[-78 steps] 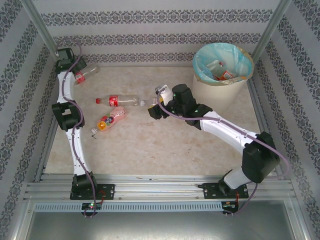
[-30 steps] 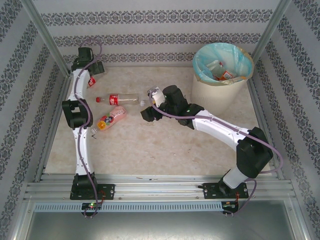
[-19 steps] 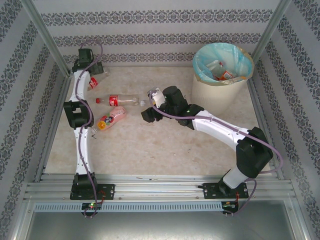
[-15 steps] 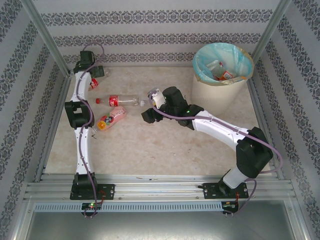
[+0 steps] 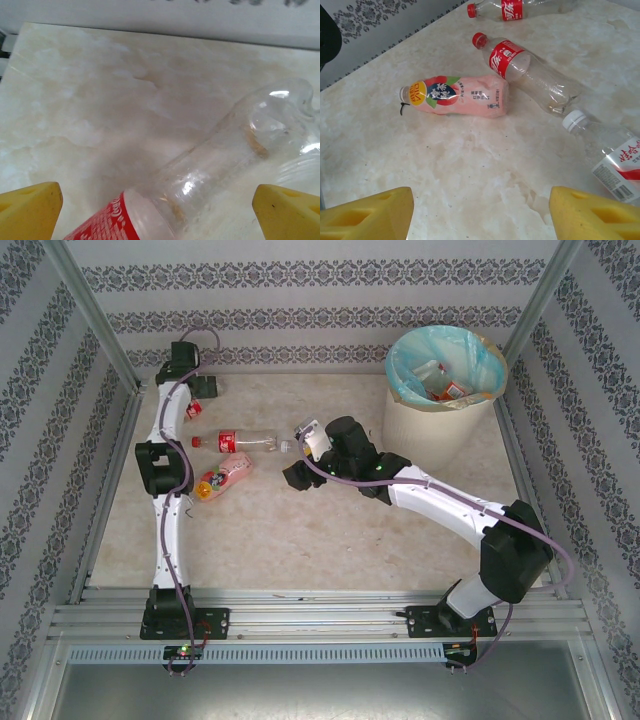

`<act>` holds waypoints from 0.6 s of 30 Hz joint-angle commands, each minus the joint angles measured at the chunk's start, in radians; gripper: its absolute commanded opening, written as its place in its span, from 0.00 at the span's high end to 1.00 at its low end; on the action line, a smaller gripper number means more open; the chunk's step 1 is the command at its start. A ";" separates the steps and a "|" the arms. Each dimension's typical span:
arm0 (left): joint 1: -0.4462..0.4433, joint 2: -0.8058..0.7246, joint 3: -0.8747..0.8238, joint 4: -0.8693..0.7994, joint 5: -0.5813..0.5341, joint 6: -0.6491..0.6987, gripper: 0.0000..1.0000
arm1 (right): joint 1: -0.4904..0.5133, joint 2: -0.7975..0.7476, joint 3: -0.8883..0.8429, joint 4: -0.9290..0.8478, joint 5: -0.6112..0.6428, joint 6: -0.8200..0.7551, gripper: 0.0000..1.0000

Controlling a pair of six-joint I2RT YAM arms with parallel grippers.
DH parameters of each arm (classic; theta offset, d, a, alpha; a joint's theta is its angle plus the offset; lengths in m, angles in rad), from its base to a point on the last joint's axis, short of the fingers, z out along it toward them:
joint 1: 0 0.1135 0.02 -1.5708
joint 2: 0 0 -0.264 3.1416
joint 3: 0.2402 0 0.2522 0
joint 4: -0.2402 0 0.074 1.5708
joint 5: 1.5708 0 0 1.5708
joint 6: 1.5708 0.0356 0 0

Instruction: Put the plastic bottles in the bin

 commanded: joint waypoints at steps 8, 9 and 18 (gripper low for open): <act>-0.066 0.024 -0.037 -0.179 -0.006 0.083 0.12 | 0.009 0.014 0.028 -0.020 0.003 -0.048 0.28; -0.067 0.024 -0.038 -0.186 -0.003 0.081 0.14 | 0.010 0.018 0.033 -0.023 0.002 -0.049 0.28; -0.067 0.024 -0.036 -0.216 0.045 0.075 0.24 | 0.011 -0.016 0.009 -0.008 0.012 -0.056 0.28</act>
